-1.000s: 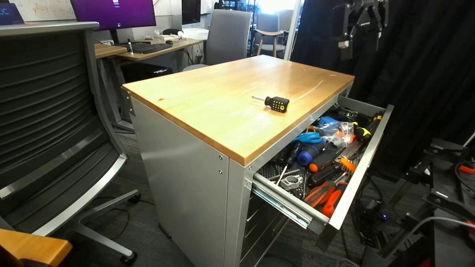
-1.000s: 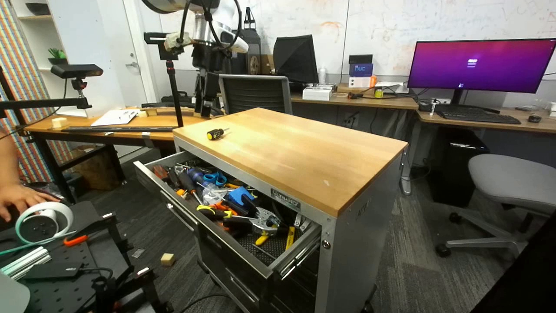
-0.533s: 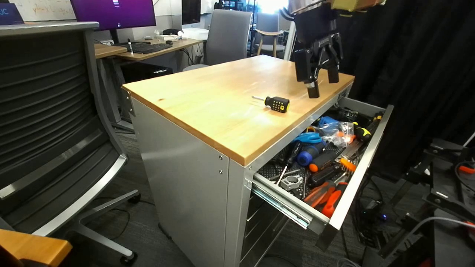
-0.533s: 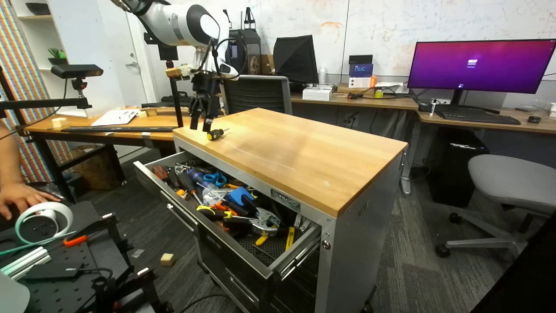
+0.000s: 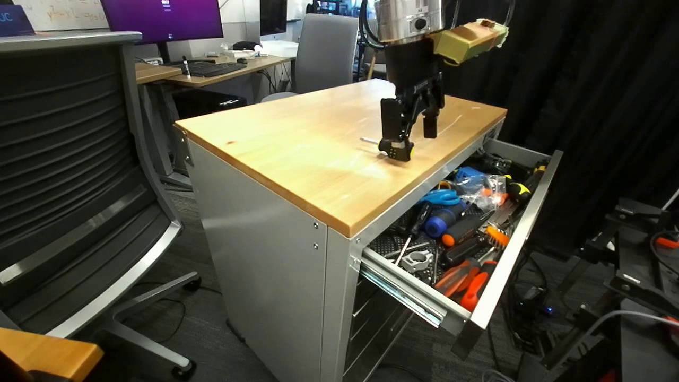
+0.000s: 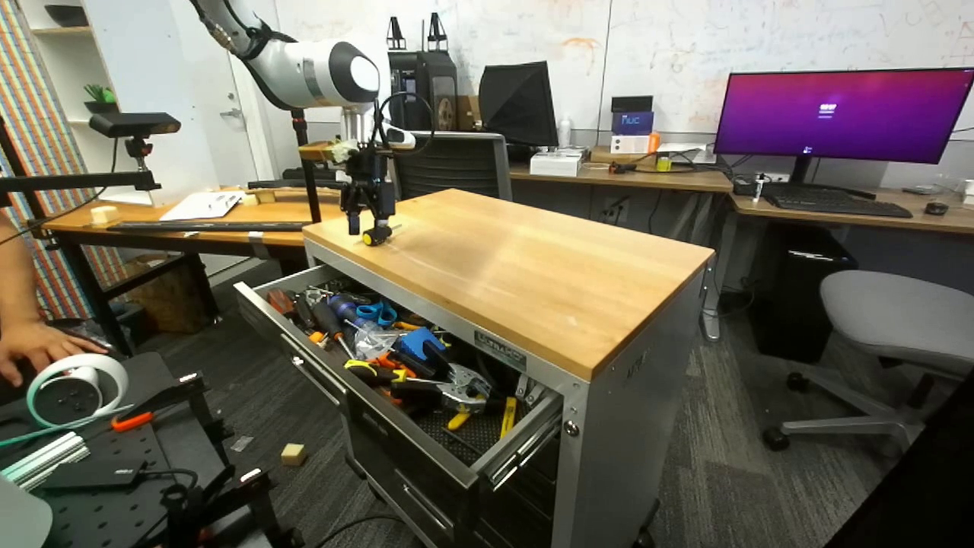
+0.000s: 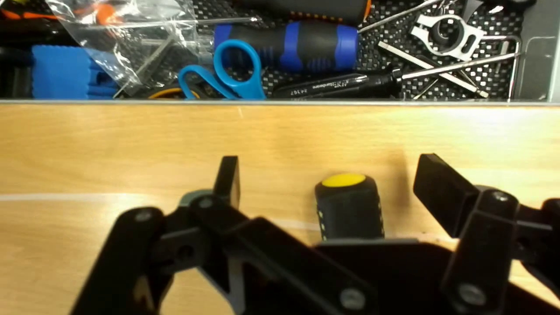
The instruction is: Put the screwdriver in the drawer and then close the drawer
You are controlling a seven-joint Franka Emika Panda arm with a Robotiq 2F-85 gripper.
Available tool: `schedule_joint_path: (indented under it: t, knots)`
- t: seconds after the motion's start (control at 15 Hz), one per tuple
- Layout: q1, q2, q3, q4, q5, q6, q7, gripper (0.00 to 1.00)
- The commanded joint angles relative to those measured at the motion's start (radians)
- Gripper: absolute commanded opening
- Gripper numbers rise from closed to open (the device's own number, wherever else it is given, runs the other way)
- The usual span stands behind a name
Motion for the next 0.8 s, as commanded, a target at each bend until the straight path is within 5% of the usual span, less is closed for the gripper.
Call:
schedule_joint_path:
  t: [0.0, 0.07, 0.6, 0.73]
  knots:
    - [0.026, 0.024, -0.020, 0.025, -0.008, 0.079, 0.019, 0.75]
    - [0.028, 0.027, -0.023, 0.024, -0.008, 0.104, 0.023, 0.74]
    - [0.063, 0.035, -0.079, 0.019, -0.047, 0.229, 0.097, 0.12]
    - [0.054, 0.000, -0.093, -0.019, -0.059, 0.193, 0.085, 0.16]
